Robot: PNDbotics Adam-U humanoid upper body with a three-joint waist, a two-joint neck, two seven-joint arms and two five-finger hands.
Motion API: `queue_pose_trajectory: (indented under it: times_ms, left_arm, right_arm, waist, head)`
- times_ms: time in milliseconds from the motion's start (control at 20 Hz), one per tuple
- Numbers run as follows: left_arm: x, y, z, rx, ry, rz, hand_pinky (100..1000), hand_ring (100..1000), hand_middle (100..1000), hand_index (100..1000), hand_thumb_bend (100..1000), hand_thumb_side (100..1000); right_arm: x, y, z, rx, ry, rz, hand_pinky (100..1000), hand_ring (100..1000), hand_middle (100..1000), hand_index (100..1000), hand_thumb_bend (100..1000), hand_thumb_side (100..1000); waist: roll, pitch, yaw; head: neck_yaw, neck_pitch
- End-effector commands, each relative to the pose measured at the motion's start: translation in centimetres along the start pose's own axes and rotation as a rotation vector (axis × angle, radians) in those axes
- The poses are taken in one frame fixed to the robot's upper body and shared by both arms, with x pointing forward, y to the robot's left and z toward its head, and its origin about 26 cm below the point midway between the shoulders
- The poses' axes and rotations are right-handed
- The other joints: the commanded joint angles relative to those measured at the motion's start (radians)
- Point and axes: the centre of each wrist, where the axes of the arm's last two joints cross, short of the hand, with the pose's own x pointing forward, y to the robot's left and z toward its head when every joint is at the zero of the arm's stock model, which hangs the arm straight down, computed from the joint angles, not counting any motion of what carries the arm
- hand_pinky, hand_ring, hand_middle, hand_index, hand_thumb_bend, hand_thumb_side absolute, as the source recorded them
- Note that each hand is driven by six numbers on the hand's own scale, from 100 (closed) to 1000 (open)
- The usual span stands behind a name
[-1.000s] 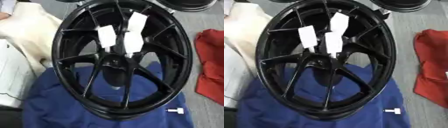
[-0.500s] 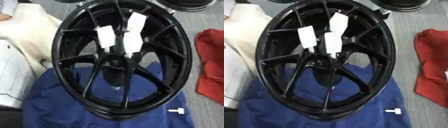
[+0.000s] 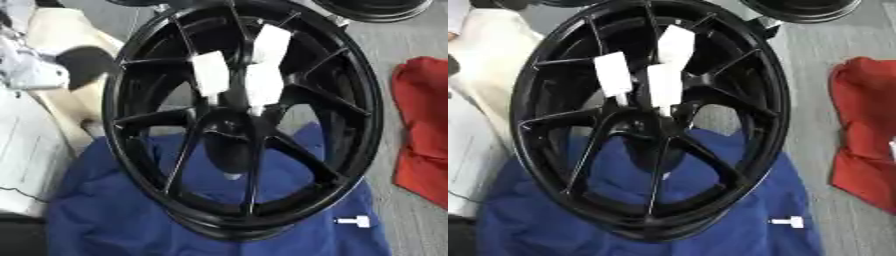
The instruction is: Pull the pin out of the wheel hub.
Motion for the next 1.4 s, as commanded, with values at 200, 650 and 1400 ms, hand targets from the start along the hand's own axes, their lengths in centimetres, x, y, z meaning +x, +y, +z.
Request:
queue_pose_trajectory:
  times_ms: [200,650,1400]
  left_arm:
    - [0.3,-0.5,-0.5,-0.170,-0.073,-0.152,859,815,749,869,229,300]
    - [-0.6,-0.1,-1.8,-0.163,-0.100,-0.170,875,835,778,882,283,310]
    - [-3.3,-0.1,-3.2,-0.173,-0.070,-0.224,882,833,755,866,354,337]
  right_arm:
    - [0.8,-0.4,-0.7,-0.154,0.047,0.089,749,722,769,792,100,470]
    - [0.9,-0.3,-0.7,-0.150,0.046,0.085,749,721,769,792,100,470]
    - [1.0,-0.2,-0.6,-0.146,0.047,0.066,750,720,768,792,100,470]
  waist:
    - [0.002,-0.015,-0.003]
    - [0.005,-0.015,-0.003]
    - [0.002,-0.006,-0.012]
  head:
    - [0.006,-0.002]
    - [0.011,-0.002]
    - [0.024,-0.002]
